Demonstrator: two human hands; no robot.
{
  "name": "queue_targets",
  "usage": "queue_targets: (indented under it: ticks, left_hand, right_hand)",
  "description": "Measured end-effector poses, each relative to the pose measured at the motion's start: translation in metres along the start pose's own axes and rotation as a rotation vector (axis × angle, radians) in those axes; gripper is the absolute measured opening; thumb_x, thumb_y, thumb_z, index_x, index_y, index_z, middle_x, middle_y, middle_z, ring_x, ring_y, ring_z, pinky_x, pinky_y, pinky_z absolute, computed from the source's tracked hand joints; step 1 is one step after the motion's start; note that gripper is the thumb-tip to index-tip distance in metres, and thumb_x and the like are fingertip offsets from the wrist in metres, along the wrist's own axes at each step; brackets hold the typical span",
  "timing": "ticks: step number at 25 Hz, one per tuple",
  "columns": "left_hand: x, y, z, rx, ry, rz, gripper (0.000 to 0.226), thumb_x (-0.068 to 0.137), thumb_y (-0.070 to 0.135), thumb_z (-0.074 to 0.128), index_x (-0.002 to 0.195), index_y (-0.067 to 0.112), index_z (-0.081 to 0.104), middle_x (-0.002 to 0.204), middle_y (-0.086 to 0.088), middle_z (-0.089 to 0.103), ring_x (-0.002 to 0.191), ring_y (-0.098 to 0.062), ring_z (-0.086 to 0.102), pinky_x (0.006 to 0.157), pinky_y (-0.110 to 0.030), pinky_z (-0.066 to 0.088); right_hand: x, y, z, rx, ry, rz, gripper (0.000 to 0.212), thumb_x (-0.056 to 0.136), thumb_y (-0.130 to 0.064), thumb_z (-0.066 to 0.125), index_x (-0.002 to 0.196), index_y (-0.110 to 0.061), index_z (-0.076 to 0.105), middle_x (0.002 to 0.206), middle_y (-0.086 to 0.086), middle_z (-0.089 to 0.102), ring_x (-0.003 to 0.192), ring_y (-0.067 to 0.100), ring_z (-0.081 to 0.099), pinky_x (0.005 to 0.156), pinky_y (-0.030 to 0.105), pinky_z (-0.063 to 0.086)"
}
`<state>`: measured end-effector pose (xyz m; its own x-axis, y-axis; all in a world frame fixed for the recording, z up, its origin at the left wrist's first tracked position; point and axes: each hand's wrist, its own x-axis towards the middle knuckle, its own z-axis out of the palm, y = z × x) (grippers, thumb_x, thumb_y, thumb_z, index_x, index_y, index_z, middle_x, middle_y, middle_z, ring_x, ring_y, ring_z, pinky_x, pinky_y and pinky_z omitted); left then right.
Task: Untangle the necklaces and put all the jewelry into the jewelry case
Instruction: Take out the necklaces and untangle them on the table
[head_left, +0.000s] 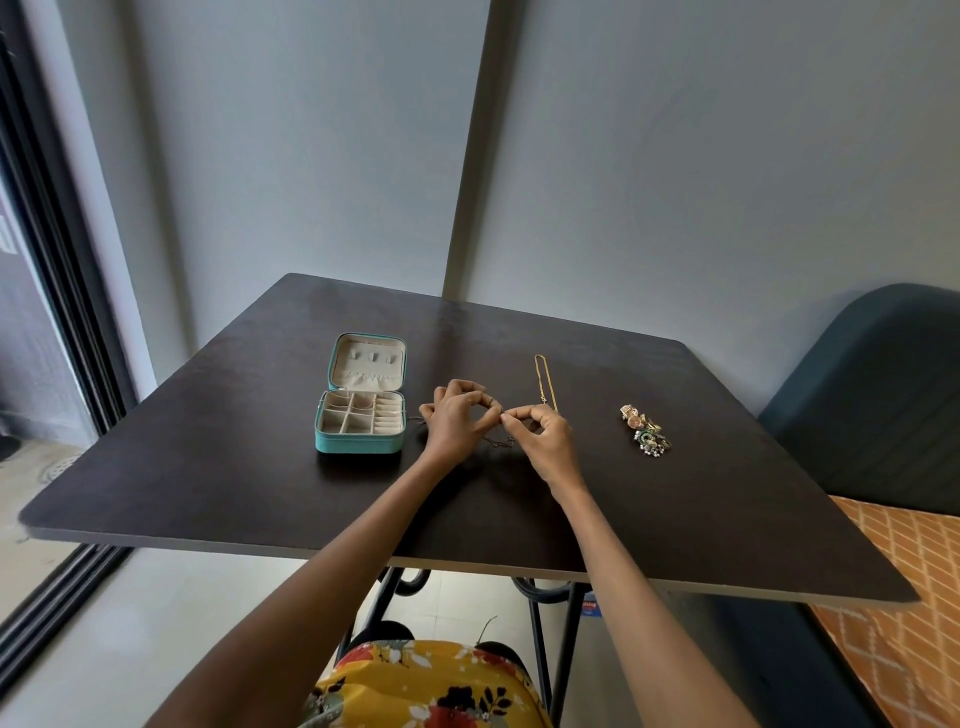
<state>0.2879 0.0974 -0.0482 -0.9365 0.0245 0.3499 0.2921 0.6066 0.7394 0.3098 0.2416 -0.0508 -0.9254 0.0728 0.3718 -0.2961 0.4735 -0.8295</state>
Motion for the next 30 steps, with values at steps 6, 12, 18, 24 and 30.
queue_targets:
  ticks: [6, 12, 18, 24, 30]
  left_hand:
    - [0.0008, 0.0003, -0.0001, -0.017, -0.04, 0.022, 0.017, 0.087, 0.036, 0.062, 0.091, 0.022, 0.071, 0.119, 0.006, 0.052, 0.115, -0.013, 0.039, 0.083, -0.031, 0.017]
    - [-0.0001, 0.0018, 0.0028, 0.075, -0.023, 0.042, 0.018, 0.088, 0.035, 0.06, 0.091, 0.021, 0.07, 0.118, 0.005, 0.051, 0.115, -0.014, 0.039, 0.082, -0.03, 0.017]
    - [0.0031, -0.0009, 0.0039, 0.036, -0.05, 0.005, 0.015, 0.088, 0.03, 0.059, 0.091, 0.02, 0.069, 0.116, 0.003, 0.053, 0.114, -0.016, 0.042, 0.083, -0.03, 0.018]
    - [0.0022, -0.0038, 0.0014, -0.175, -0.086, 0.012, 0.014, 0.087, 0.035, 0.063, 0.088, 0.027, 0.073, 0.107, 0.01, 0.062, 0.103, -0.008, 0.052, 0.096, -0.041, 0.025]
    - [0.0001, -0.002, 0.0005, -0.145, -0.124, 0.003, 0.012, 0.077, 0.04, 0.072, 0.071, 0.03, 0.069, 0.096, 0.015, 0.064, 0.091, -0.005, 0.057, 0.082, -0.035, 0.021]
  right_hand:
    - [0.0001, -0.0026, -0.0028, 0.097, -0.056, 0.067, 0.004, 0.084, -0.017, 0.07, 0.085, -0.02, 0.067, 0.09, -0.002, 0.061, 0.082, 0.005, 0.057, 0.07, 0.01, 0.045]
    - [0.0021, -0.0061, -0.0022, 0.074, -0.04, 0.048, 0.019, 0.085, -0.011, 0.064, 0.072, -0.025, 0.061, 0.086, -0.003, 0.058, 0.075, 0.003, 0.052, 0.065, 0.007, 0.04]
    - [0.003, -0.0025, -0.0058, 0.208, -0.066, 0.144, 0.019, 0.088, -0.01, 0.059, 0.072, -0.019, 0.061, 0.074, 0.0, 0.055, 0.07, 0.012, 0.047, 0.063, 0.015, 0.04]
    - [0.0015, -0.0077, -0.0083, 0.281, -0.063, 0.195, 0.018, 0.091, -0.011, 0.057, 0.076, -0.021, 0.063, 0.067, -0.007, 0.05, 0.06, 0.003, 0.04, 0.055, 0.011, 0.035]
    - [-0.0006, -0.0098, -0.0092, 0.253, -0.078, 0.19, 0.016, 0.091, -0.01, 0.057, 0.079, -0.018, 0.064, 0.062, -0.015, 0.053, 0.053, -0.005, 0.047, 0.054, 0.011, 0.035]
